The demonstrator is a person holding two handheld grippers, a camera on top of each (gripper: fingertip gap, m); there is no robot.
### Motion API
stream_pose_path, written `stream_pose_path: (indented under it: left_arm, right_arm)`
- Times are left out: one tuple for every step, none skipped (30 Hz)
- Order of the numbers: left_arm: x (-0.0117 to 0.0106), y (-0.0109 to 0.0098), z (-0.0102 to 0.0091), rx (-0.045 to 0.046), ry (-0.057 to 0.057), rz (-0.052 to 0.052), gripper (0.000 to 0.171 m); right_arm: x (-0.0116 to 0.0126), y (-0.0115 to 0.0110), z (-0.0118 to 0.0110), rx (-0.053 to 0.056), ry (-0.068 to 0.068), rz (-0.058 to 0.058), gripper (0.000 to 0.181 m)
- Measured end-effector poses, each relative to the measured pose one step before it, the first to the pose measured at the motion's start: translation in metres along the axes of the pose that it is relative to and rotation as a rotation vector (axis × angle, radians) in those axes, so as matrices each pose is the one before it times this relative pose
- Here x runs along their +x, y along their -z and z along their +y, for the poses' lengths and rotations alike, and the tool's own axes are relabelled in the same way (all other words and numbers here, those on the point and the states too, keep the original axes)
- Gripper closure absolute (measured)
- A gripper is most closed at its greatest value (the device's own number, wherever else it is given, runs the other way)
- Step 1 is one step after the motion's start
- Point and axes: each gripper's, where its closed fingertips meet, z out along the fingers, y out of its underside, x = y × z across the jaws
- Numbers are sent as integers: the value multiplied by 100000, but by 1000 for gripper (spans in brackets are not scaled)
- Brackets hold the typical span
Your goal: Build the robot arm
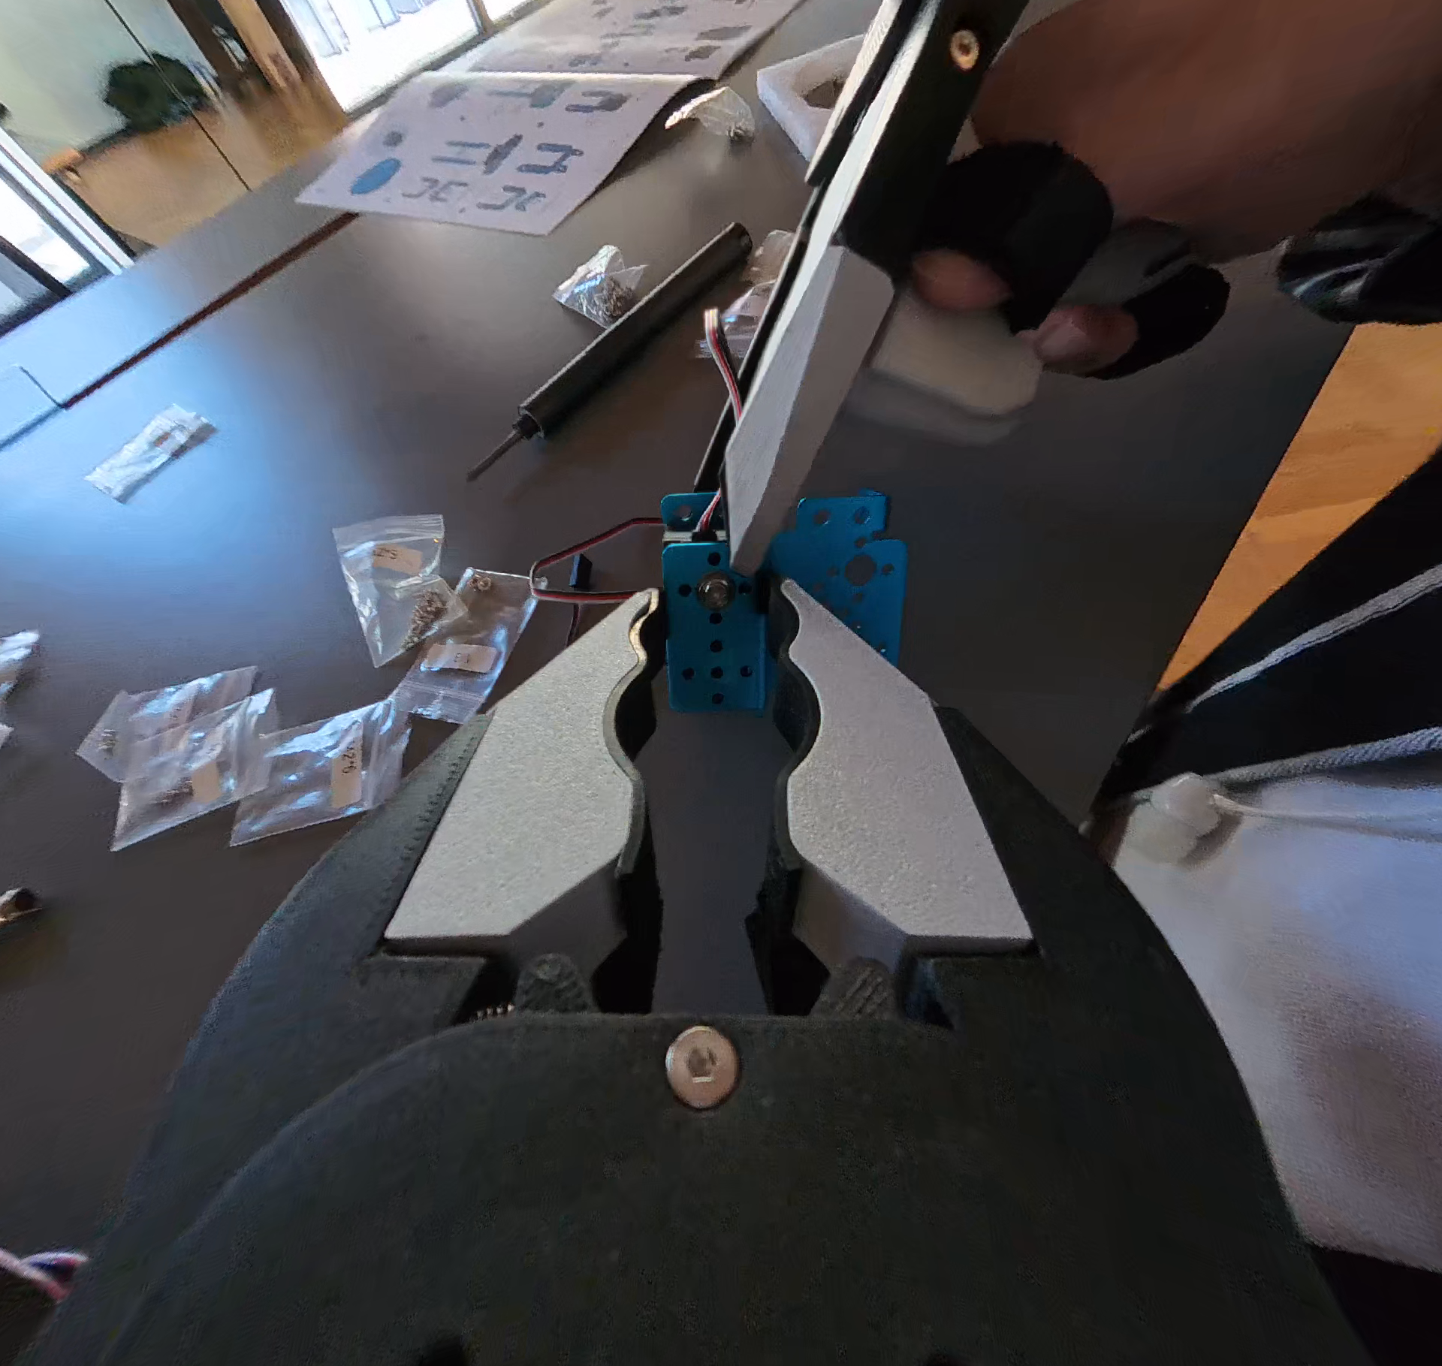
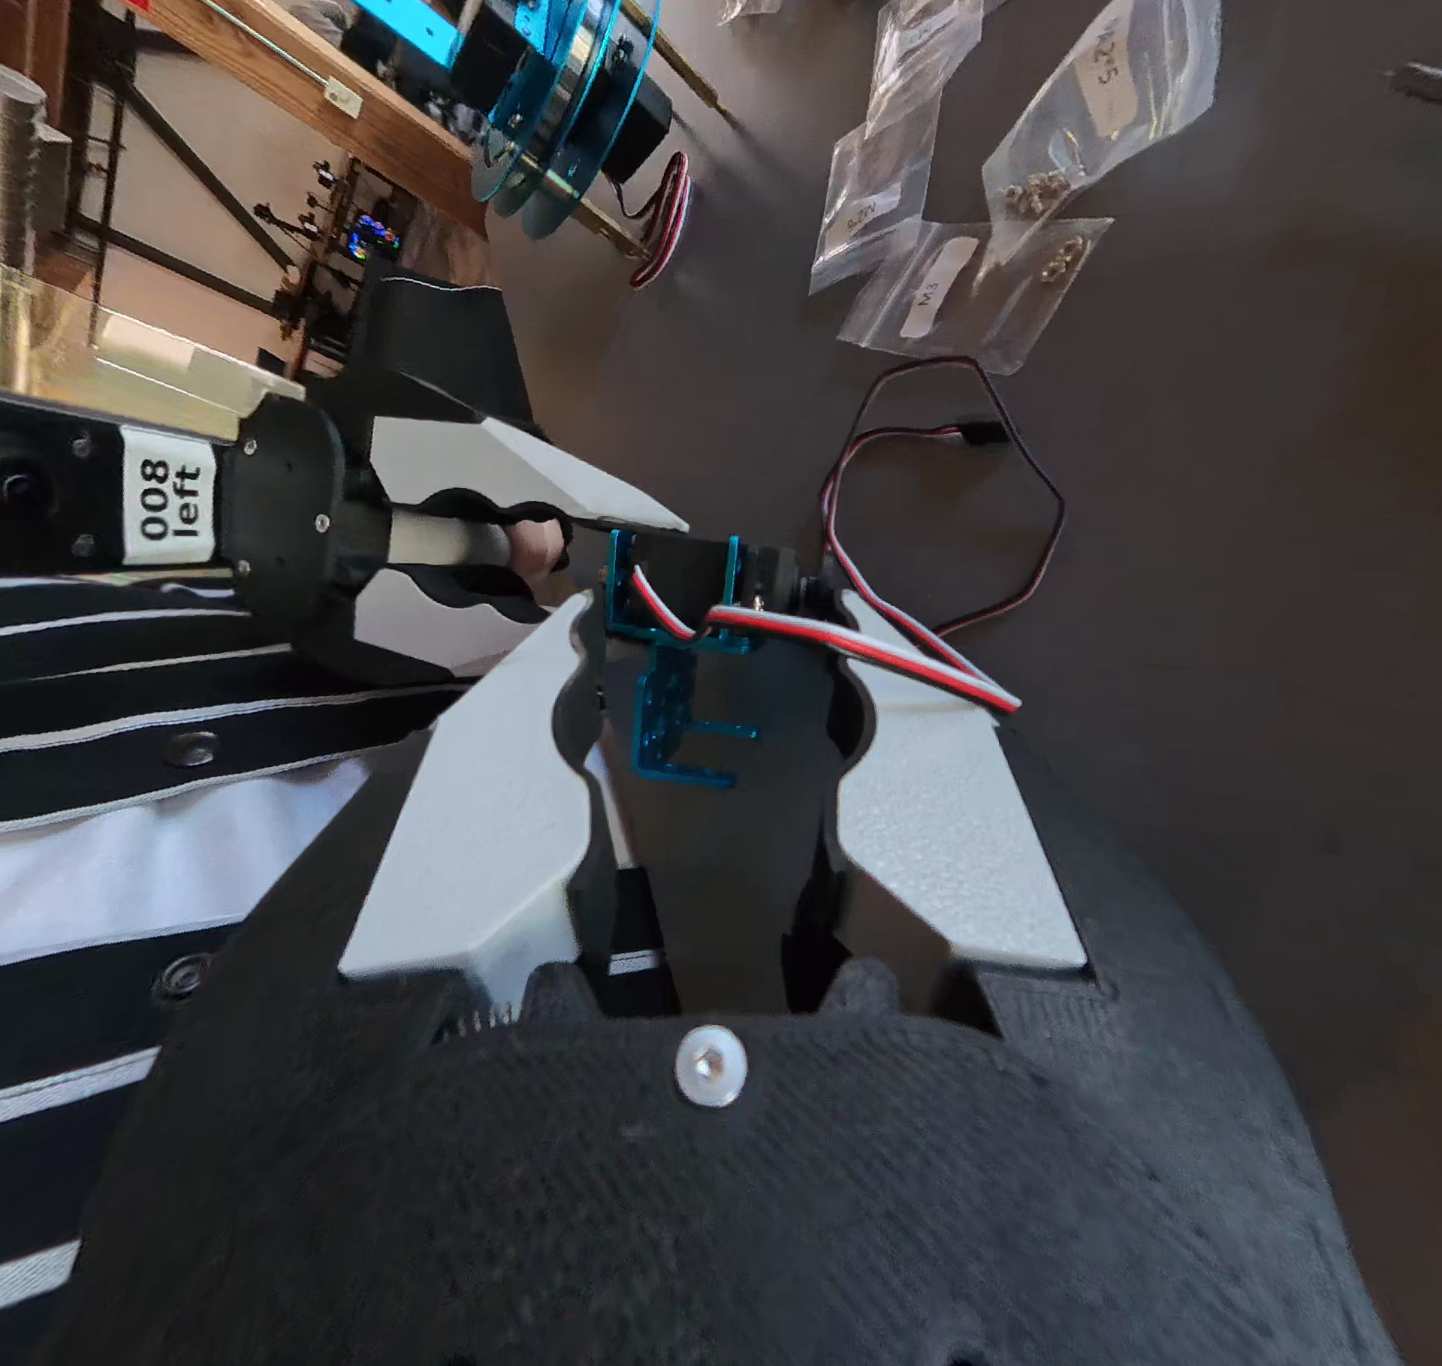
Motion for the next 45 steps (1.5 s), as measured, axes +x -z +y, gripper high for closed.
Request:
stream_pose_path:
  left_arm:
    - [69,106,-84,791,-2304,-1554,148]
    - [46,88,-81,748,-2178,-1472,148]
    - [26,59,-76,796,-2066,-1293,148]
    - [38,62,-75,765,-1523,-811,148]
    - [19,61,-76,624,-778,-530,148]
    - [13,59,-63,852,-709,-482,147]
    - [73,-15,31,879,-718,82,147]
    - [163,-58,167,162,385,1079,146]
    - [179,-51,217,-385,1830,1765,145]
    - [157,-39,245,-397,2793,2159,144]
    - [150,18,209,-156,3452,2572,139]
    - [101,149,96,388,3270,2622,133]
    - [14,291,-22,928,2450,2192,131]
    - [-25,304,62,474,2344,2084,130]
    - [21,296,136,-69,2604,2698,131]
    - [35,318,109,87,2733,2918,131]
    - [-135,326,74,372,3027,1880,131]
    - [-150,343,3,659,3046,1794,131]
    - [-18,333,-26,647,2818,2519,131]
    - [-118,303,4,211,2569,1612,132]
    - [-270,269,39,-134,1837,181,132]
    - [-194,206,64,-180,925,163,132]
    - [-82,147,53,-155,962,585,132]
    - [-40,79,40,-26,2007,795,131]
    - [110,5,-13,393,2998,2006,130]
    - [279,-62,-74,818,3614,3163,129]
    - [267,-121,-108,888,3624,3187,125]
    - [190,-179,-96,491,2864,2715,121]
    - [59,-240,-22,-455,1640,1826,118]
    - [-77,-297,14,-1358,290,653,113]
    - [-125,-369,-1,-1608,-892,43,107]
    - [-53,-415,-18,-1672,-1509,217,104]
    - [-9,-460,-90,-1427,-1706,312,104]
    - [-6,-496,-142,-882,-1602,341,104]
    - [60,-549,-43,-1168,-921,1108,105]
    - [186,-545,107,-2153,-59,1955,106]
    - [185,-509,238,-2881,2,1833,109]
    - [104,-380,235,-2611,-922,1011,111]
    - [73,-227,26,-959,-1926,163,111]
    - [90,-101,-37,-239,-2354,-192,111]
    - [71,-33,10,-498,-1981,-71,111]
    - [26,2,34,-520,-1085,118,111]
    - [-12,49,39,-333,67,390,111]
    - [-36,82,56,-303,1109,719,112]
    - [-67,116,82,-368,1803,1086,112]
  right_arm:
    - [-100,5,5,452,1727,909,125]
    - [-117,9,-7,510,1497,497,125]
    - [-104,34,-51,705,2180,433,125]
    - [-44,78,-22,621,2579,1077,125]
    - [-97,85,-35,380,2421,1268,125]
    - [-105,66,-84,461,5288,1914,126]
    - [-50,88,-170,1222,7538,3187,126]
    - [16,71,-110,711,7070,3970,126]
    - [12,18,-9,-242,8129,3904,126]
    - [30,-23,32,-79,8910,4264,126]
    - [33,-7,-8,396,7755,4355,126]
    - [-160,26,-51,702,8117,2731,126]
    - [-201,76,-80,792,7265,2161,127]
    - [-198,119,-95,921,7250,1982,127]
    - [-118,136,-119,977,7193,2385,127]
    - [-128,124,-19,226,7885,2373,127]
    - [-45,56,111,-425,7694,2884,127]
    - [74,-17,247,-1284,5848,3251,127]
    - [-135,-78,319,-1323,4744,1211,126]
    - [-159,-77,170,-398,2558,433,126]
    - [-141,-40,96,-160,1180,14,126]
    - [-146,1,8,623,1255,-33,126]
    - [-166,47,-52,898,2016,-75,126]
    - [-216,44,-54,941,3185,27,126]
    - [-72,10,30,449,2892,1226,126]
    - [-102,-37,97,104,2501,918,127]
    - [-229,-63,26,738,2746,-107,126]
    - [-146,23,-143,1800,2825,81,126]
    - [-74,22,-36,759,1972,160,127]
    - [-81,33,-32,576,1397,15,126]
    - [-82,22,-29,722,1240,-11,127]
    - [-138,34,-89,1027,955,-459,126]
    - [-200,62,-159,1329,390,-996,126]
    - [-159,87,-216,1579,-96,-797,127]
    - [-96,80,-136,1177,-576,-403,128]
    - [-172,84,-80,1020,-952,-880,127]
    - [-189,117,-74,1021,-1074,-960,127]
    - [-7,155,-7,780,-1057,264,127]
    - [139,136,197,-333,-1300,1180,127]
    - [49,148,272,-654,-1222,512,126]
    - [25,159,278,-643,-1195,447,124]
    - [-4,198,274,-636,-1319,274,122]
    - [4,251,163,98,-1401,217,121]
    - [29,289,152,265,-1107,391,121]
    - [-39,274,178,270,-1290,-157,120]
